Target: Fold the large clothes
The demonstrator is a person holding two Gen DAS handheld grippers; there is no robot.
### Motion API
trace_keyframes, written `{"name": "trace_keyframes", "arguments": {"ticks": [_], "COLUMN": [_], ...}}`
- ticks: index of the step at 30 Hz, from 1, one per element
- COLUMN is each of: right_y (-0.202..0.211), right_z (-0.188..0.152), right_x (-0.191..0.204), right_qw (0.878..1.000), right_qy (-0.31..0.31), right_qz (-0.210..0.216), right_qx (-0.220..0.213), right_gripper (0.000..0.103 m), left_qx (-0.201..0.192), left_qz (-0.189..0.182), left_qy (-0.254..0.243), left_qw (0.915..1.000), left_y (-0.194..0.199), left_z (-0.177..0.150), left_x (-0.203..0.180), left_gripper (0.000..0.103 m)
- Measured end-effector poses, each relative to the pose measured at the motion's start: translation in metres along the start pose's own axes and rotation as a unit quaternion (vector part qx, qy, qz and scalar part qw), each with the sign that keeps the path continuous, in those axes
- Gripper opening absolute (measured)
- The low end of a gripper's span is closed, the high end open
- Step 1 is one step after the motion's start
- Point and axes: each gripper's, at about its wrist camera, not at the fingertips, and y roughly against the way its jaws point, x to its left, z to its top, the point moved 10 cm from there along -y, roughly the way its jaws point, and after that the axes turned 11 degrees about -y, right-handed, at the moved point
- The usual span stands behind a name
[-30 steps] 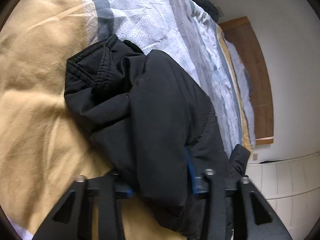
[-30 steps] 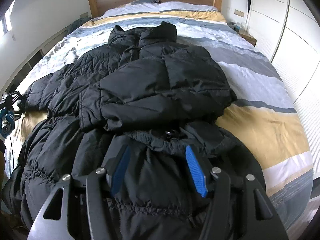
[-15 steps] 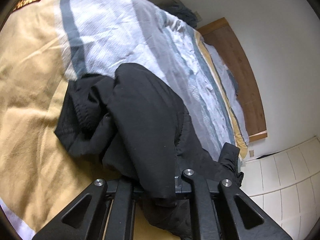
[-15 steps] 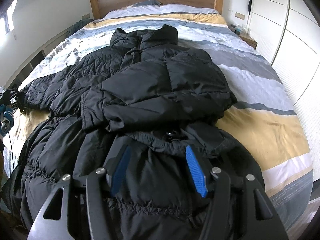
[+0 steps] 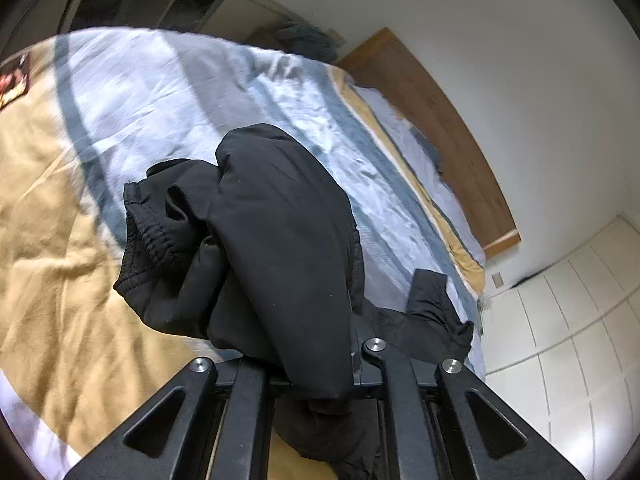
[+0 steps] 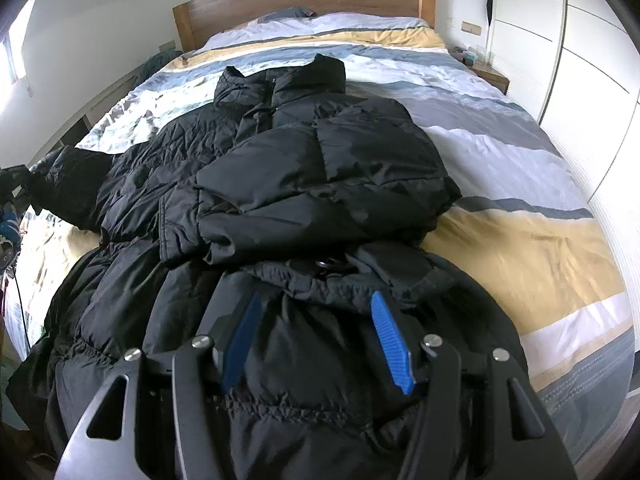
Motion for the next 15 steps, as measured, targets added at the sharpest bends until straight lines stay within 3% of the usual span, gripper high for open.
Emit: {"name": "trace_keyframes", "arguments": {"ticks": [7,15], "right_y": [0.005,0.011], "right_z": [0.0,0.001], "right_x": [-0.014,-0.035], "right_qw": [1.0,0.999], "right_qy": [-0.013,-0.034], "right_qz": [0.002,0.0], "right_qx": [-0.007,-0.017], "right_gripper": [0.056,0.056], "left_qx": [-0.002,0.015], "left_qz": [-0.023,-0.071], "left_qy": [-0.071,-0.157], "left_qw": [0.9972,0.9849], "left_y": [0.001,-0.003], "left_z": [-0.007,-0.035], "left_x": [-0.064,-0.154], "left_gripper": [0.008,0.008]}}
